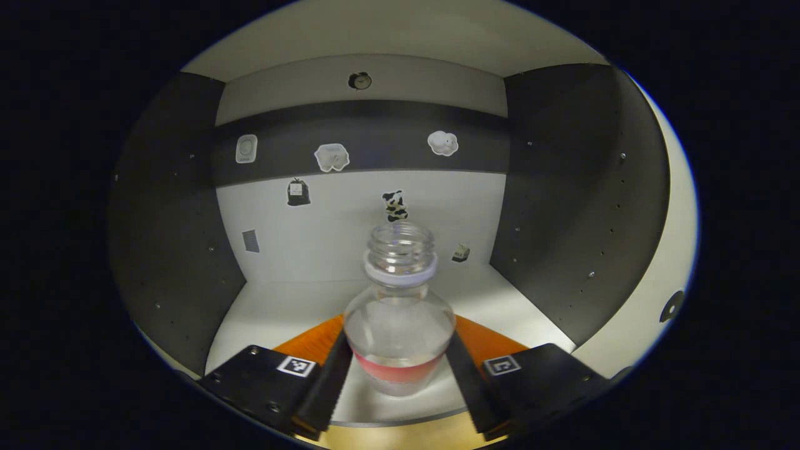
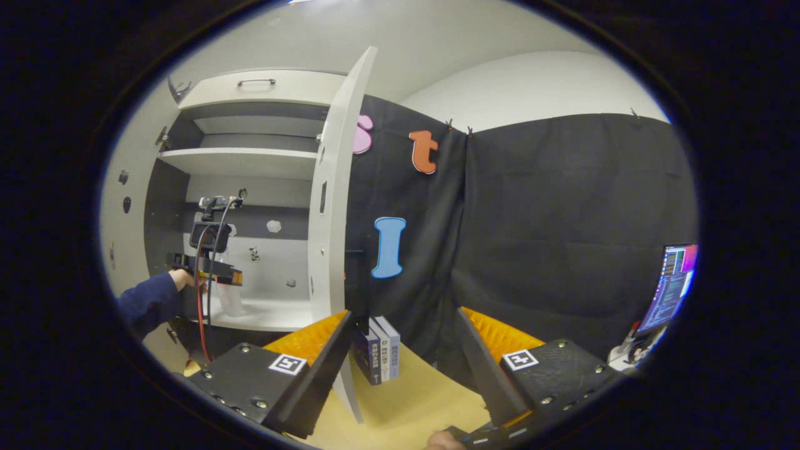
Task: Grasp the bottle in the cabinet with the left hand and place it on the coaster, then close the right door with the right hand and the left door with the left hand.
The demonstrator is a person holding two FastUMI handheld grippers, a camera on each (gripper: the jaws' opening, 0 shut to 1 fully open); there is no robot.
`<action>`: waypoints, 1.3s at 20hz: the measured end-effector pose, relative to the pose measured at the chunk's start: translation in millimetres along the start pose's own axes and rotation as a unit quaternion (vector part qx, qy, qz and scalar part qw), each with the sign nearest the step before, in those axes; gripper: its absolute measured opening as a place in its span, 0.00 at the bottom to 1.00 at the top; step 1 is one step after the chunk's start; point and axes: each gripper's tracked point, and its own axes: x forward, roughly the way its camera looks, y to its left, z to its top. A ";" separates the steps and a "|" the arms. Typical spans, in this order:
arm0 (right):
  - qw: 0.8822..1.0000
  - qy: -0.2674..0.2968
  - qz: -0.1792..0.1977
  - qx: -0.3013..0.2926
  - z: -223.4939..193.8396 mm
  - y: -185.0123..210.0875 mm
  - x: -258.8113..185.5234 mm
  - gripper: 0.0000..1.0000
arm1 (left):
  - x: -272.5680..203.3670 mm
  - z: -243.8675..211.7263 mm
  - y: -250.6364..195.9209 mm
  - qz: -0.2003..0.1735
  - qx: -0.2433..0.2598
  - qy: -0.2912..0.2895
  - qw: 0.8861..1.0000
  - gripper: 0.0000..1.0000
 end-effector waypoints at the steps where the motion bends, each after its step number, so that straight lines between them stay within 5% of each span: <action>1: 1.000 0.000 0.000 0.004 0.2 -0.1 0.8 0.98 | -0.7 -0.6 1.5 0.000 0.002 0.003 1.000 0.80; 15: 0.999 -0.033 0.036 0.014 19.8 -26.5 -6.6 0.98 | -119.8 14.9 -46.2 -0.079 -0.034 -0.083 0.993 0.78; 20: 0.997 -0.055 0.059 0.017 32.2 -39.9 -9.4 0.98 | -170.3 -12.7 -63.2 -0.093 -0.020 -0.087 0.992 0.78; 26: 0.993 -0.063 0.098 0.003 34.7 -37.2 -5.0 0.94 | -204.0 -96.2 -76.0 -0.110 -0.028 -0.041 0.993 0.80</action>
